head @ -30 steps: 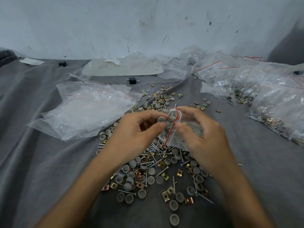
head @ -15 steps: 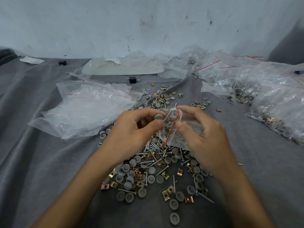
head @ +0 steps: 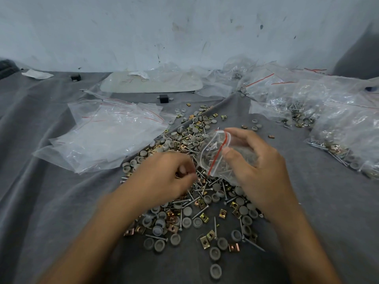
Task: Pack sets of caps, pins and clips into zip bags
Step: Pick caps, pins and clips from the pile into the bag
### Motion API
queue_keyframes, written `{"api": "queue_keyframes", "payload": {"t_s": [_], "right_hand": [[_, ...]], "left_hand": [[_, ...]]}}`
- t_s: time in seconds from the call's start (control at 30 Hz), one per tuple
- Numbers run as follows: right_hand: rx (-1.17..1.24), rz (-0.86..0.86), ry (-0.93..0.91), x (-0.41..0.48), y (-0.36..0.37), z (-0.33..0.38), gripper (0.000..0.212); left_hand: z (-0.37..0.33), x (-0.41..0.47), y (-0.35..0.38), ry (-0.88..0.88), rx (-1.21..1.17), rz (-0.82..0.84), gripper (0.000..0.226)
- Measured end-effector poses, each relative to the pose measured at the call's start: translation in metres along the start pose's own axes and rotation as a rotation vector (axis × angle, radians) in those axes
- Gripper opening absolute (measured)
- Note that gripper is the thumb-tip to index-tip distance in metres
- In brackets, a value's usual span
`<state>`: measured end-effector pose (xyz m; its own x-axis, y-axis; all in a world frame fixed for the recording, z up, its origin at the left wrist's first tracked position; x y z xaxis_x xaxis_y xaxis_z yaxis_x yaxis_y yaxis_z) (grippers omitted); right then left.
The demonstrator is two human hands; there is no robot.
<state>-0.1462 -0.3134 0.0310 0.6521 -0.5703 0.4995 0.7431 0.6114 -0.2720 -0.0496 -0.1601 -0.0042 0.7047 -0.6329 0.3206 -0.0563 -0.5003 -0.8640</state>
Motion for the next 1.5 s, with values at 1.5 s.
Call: {"api": "queue_keyframes", "payload": {"t_s": [1.5], "right_hand": [[-0.054, 0.071, -0.039, -0.003, 0.011, -0.001, 0.032]], "left_hand": [[-0.006, 0.005, -0.014, -0.157, -0.706, -0.227, 0.021]]}}
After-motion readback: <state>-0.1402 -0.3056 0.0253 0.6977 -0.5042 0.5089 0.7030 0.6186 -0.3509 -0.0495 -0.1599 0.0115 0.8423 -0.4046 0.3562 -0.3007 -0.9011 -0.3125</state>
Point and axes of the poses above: each hand's wrist, its own x-axis towards the middle knuckle, its own y-axis out of the palm, z = x × y, the point moved 10 cm from there along x, towards the middle knuckle, and after that the axes turned 13 degrees about -z, right-handed, at the moved point
